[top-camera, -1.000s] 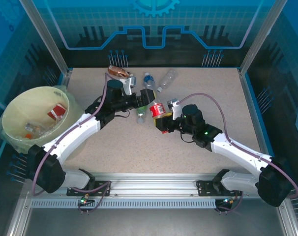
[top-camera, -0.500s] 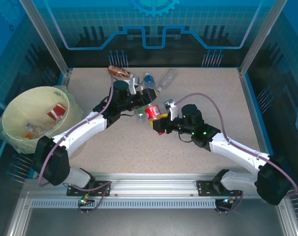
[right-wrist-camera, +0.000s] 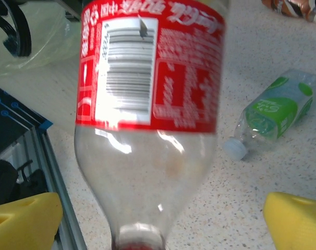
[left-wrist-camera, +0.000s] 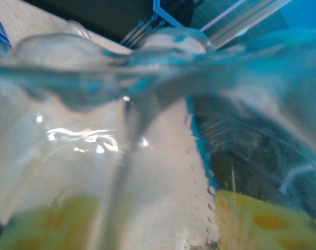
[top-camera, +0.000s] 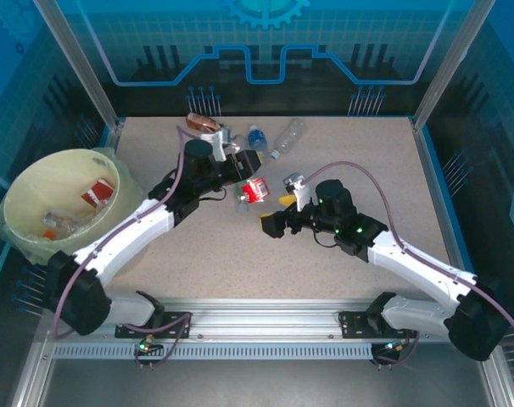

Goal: Put the plastic bottles in the bin

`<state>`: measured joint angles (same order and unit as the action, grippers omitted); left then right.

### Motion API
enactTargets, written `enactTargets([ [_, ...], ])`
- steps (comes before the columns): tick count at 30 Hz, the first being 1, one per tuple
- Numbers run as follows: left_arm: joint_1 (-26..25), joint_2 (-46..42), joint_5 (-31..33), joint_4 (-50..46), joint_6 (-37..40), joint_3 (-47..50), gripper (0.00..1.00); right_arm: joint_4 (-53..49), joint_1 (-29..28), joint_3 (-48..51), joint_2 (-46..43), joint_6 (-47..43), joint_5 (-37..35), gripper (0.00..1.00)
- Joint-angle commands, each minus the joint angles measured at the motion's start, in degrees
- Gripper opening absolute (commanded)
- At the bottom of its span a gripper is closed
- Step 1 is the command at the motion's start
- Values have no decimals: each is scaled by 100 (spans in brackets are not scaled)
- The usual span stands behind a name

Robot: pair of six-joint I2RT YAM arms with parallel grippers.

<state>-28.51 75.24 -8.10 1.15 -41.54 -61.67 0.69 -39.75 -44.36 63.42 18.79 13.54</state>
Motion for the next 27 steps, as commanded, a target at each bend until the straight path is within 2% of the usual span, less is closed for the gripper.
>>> enactTargets([
  [1, 44, -597, 771, -674, 420, -55, 55, -270, -51, -67, -303, -668, -34, 100],
  [5, 125, -1138, 1181, -1307, 671, -150, 56, -315, -41, 62, -520, -815, -367, 100],
  [10, 196, -1829, 1901, -2137, 1065, -336, 56, -841, 0, -5, -541, -683, -2143, 100],
  [13, 257, -2158, 2201, -2524, 1359, -567, 56, -896, 38, 40, -684, -632, -2559, 100],
  [19, 276, -2429, 3136, -3191, 2262, -1364, 55, -503, 94, 423, -1058, -515, -2918, 100],
  [27, 283, -2426, 4270, -2938, 3442, -1905, 55, -563, 156, 373, -1064, -411, -2861, 100],
])
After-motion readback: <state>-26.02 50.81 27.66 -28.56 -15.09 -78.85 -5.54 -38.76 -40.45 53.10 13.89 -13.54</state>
